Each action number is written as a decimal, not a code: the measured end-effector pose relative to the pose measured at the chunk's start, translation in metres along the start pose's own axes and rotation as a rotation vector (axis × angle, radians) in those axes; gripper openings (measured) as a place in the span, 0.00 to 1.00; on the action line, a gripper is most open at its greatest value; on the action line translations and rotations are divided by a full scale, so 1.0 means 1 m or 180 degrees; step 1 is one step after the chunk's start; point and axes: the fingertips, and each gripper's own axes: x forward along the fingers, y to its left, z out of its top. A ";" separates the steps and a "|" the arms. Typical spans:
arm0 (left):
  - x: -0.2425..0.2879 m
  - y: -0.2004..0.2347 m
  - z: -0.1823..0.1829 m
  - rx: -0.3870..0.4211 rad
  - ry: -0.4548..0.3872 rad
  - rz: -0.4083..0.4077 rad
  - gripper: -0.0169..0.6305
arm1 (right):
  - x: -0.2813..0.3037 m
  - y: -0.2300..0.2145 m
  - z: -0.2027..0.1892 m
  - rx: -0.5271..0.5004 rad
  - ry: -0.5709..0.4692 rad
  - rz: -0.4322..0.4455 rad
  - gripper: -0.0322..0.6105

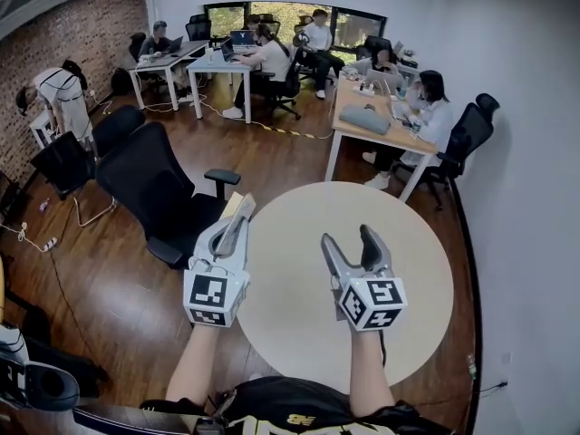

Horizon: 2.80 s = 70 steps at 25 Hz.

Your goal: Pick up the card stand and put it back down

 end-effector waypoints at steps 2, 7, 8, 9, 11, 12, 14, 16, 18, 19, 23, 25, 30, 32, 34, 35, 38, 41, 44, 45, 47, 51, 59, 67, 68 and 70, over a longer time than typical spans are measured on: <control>-0.004 -0.004 -0.002 -0.0121 -0.0018 0.0072 0.05 | -0.007 -0.005 -0.004 0.0004 0.0021 -0.0058 0.61; -0.019 -0.006 -0.027 -0.0315 0.0015 0.0215 0.05 | -0.014 -0.002 -0.013 -0.0015 0.0067 -0.0105 0.61; -0.020 -0.007 -0.030 -0.0331 0.0028 0.0209 0.05 | -0.015 -0.002 -0.013 -0.0018 0.0072 -0.0114 0.61; -0.020 -0.009 -0.033 -0.0330 0.0038 0.0193 0.05 | -0.016 -0.003 -0.013 -0.0017 0.0074 -0.0121 0.61; -0.021 -0.013 -0.036 -0.0296 0.0050 0.0149 0.05 | -0.017 -0.004 -0.016 -0.0011 0.0087 -0.0114 0.61; -0.021 -0.015 -0.036 -0.0277 0.0050 0.0128 0.05 | -0.017 -0.004 -0.017 -0.0009 0.0103 -0.0100 0.61; -0.023 -0.020 -0.038 -0.0263 0.0049 0.0091 0.05 | -0.019 -0.005 -0.022 -0.0008 0.0142 -0.0087 0.61; -0.025 -0.023 -0.041 -0.0271 0.0074 0.0098 0.05 | -0.021 -0.007 -0.025 -0.0001 0.0171 -0.0103 0.61; -0.026 -0.025 -0.044 -0.0286 0.0111 0.0105 0.05 | -0.024 -0.009 -0.028 0.0018 0.0191 -0.0123 0.61; -0.026 -0.026 -0.046 -0.0297 0.0132 0.0096 0.05 | -0.025 -0.010 -0.030 0.0025 0.0202 -0.0132 0.61; -0.022 -0.031 -0.055 -0.0359 0.0230 0.0040 0.05 | -0.028 -0.017 -0.033 0.0051 0.0253 -0.0163 0.61; -0.019 -0.031 -0.061 -0.0405 0.0277 0.0029 0.05 | -0.027 -0.019 -0.036 0.0067 0.0288 -0.0179 0.61; -0.008 -0.025 -0.087 -0.0542 0.0384 -0.0056 0.05 | -0.020 -0.022 -0.056 0.0114 0.0407 -0.0220 0.61; -0.004 -0.024 -0.096 -0.0605 0.0433 -0.0103 0.05 | -0.020 -0.026 -0.064 0.0140 0.0459 -0.0244 0.61; 0.003 -0.021 -0.106 -0.0643 0.0492 -0.0160 0.05 | -0.018 -0.030 -0.073 0.0172 0.0518 -0.0273 0.61; 0.007 -0.020 -0.112 -0.0636 0.0524 -0.0191 0.05 | -0.017 -0.032 -0.078 0.0191 0.0551 -0.0286 0.61; 0.025 -0.017 -0.138 -0.0624 0.0678 -0.0330 0.05 | -0.011 -0.043 -0.099 0.0270 0.0666 -0.0327 0.61; 0.042 -0.016 -0.172 -0.0855 0.0861 -0.0550 0.06 | -0.006 -0.049 -0.123 0.0366 0.0833 -0.0359 0.61; 0.061 -0.010 -0.203 -0.0937 0.1007 -0.0668 0.06 | 0.000 -0.056 -0.147 0.0442 0.0994 -0.0356 0.61; 0.069 -0.008 -0.211 -0.0909 0.1042 -0.0709 0.06 | 0.003 -0.059 -0.154 0.0464 0.1036 -0.0361 0.61; 0.084 -0.004 -0.225 -0.0842 0.1067 -0.0839 0.06 | 0.008 -0.064 -0.167 0.0506 0.1109 -0.0385 0.61; 0.120 0.003 -0.246 -0.0531 0.1068 -0.1218 0.05 | 0.019 -0.072 -0.189 0.0603 0.1235 -0.0435 0.61; 0.204 0.025 -0.304 -0.0445 0.1203 -0.1789 0.05 | 0.042 -0.079 -0.242 0.0796 0.1528 -0.0456 0.61; 0.241 -0.027 -0.389 -0.0945 0.1309 -0.2840 0.06 | 0.049 -0.090 -0.302 0.0855 0.1697 -0.0460 0.61; 0.243 -0.034 -0.402 -0.0943 0.1373 -0.2952 0.06 | 0.054 -0.091 -0.308 0.0817 0.1684 -0.0456 0.61; 0.245 -0.048 -0.424 -0.0925 0.1478 -0.3134 0.06 | 0.062 -0.094 -0.317 0.0730 0.1606 -0.0430 0.61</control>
